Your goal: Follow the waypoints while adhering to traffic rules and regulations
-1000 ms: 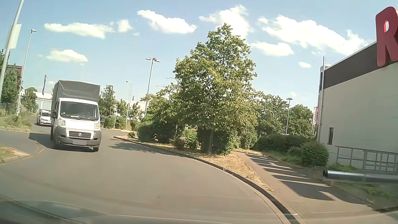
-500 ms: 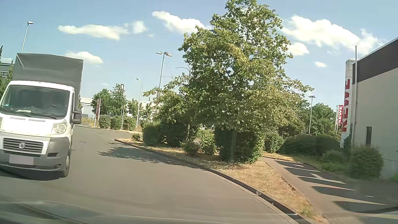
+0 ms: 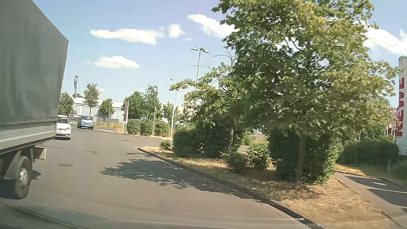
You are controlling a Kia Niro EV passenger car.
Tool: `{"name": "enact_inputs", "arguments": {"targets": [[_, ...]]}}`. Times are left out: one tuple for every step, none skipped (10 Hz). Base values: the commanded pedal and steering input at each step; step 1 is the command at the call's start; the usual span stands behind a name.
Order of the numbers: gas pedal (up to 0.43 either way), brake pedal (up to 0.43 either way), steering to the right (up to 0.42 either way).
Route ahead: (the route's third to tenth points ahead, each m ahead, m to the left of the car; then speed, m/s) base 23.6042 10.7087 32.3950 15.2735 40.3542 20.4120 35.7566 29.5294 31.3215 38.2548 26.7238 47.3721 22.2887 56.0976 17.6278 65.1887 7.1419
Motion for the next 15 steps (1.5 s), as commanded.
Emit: {"name": "enact_inputs", "arguments": {"targets": [[0.000,0.122,-0.209],[0.000,0.085,-0.210],[0.000,0.061,-0.210],[0.000,0.049,-0.210],[0.000,0.037,-0.210],[0.000,0.037,-0.207],[0.000,0.037,-0.203],[0.000,0.037,-0.192],[0.000,0.037,-0.179],[0.000,0.037,-0.169],[0.000,0.037,-0.153],[0.000,0.037,-0.138],[0.000,0.037,-0.123],[0.000,0.037,-0.111],[0.000,0.049,-0.095]]}}
